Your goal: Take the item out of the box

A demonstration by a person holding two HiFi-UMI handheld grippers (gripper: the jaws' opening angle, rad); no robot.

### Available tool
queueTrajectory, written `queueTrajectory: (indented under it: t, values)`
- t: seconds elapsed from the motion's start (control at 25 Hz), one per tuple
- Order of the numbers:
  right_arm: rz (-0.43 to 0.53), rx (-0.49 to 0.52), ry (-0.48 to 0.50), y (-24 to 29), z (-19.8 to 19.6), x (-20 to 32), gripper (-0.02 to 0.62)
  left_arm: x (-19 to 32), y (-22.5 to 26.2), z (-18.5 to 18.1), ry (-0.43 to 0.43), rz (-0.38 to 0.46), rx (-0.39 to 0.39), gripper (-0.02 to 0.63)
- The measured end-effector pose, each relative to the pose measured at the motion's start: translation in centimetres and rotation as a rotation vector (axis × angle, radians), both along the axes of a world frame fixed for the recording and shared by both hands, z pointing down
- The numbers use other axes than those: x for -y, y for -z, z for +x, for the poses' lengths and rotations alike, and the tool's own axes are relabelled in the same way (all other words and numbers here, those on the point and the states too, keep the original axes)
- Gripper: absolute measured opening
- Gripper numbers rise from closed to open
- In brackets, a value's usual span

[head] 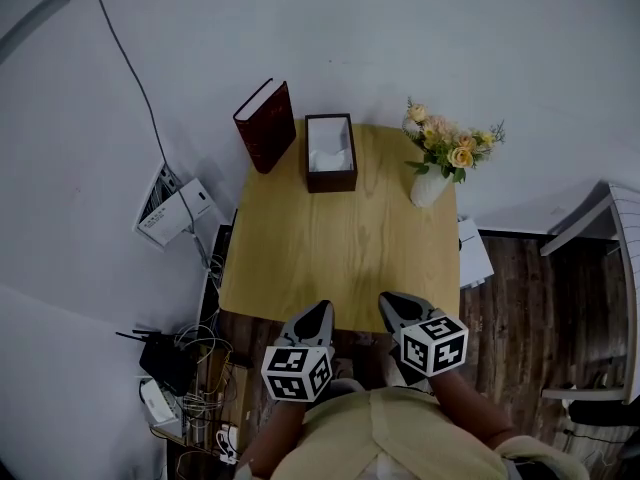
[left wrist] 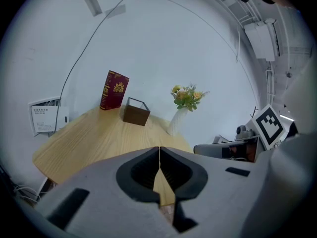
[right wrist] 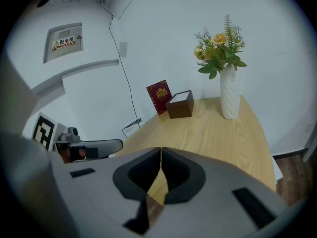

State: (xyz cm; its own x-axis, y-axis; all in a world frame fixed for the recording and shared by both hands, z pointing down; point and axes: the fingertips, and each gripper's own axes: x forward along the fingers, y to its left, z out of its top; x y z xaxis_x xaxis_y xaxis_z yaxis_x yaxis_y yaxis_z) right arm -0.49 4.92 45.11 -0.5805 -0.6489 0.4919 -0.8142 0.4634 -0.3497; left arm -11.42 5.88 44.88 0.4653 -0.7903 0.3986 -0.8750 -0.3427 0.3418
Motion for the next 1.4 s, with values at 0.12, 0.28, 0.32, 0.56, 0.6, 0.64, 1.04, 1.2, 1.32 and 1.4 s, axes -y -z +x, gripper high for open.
queueTrajectory:
  t: [0.12,0.28,0.32,0.56,0.6,0.64,1.04,1.2,1.32,1.4]
  values:
    - [0.012,-0.005,-0.021,0.5,-0.8,0.6,0.029,0.5,-0.3,-1.1,-0.014,-0.009,-0.001,0.021]
    - [0.025,-0.019,-0.029,1.0,-1.5,1.1,0.029,1.4,-0.8,-2.0,-0.036,-0.024,0.002,0.021]
    - [0.023,-0.028,-0.026,0.8,-1.5,1.1,0.029,1.5,-0.9,-2.0,-0.038,-0.028,0.0,0.021]
    - [0.007,-0.037,-0.023,0.8,-0.9,1.8,0.029,2.7,-0.4,-1.0,-0.056,-0.031,-0.005,0.021]
    - [0.012,-0.035,-0.02,1.0,-0.7,2.2,0.029,3.1,-0.2,-0.8,-0.056,-0.025,0.0,0.021]
    - [0.016,-0.03,-0.017,1.0,-0.5,2.6,0.029,3.4,-0.1,-0.6,-0.054,-0.019,0.009,0.021]
    - [0.046,0.005,0.059,2.1,-0.4,6.9,0.029,7.4,1.3,1.3,-0.048,0.02,0.082,0.021]
    - [0.045,0.015,0.079,2.1,-0.3,8.2,0.029,8.6,1.5,2.2,-0.046,0.017,0.092,0.021]
    - [0.054,0.02,0.095,2.4,-0.2,9.1,0.029,9.2,1.3,1.8,-0.019,-0.003,0.101,0.021]
    - [0.061,0.025,0.108,2.6,-0.1,9.5,0.029,9.6,1.4,1.6,-0.003,-0.005,0.103,0.021]
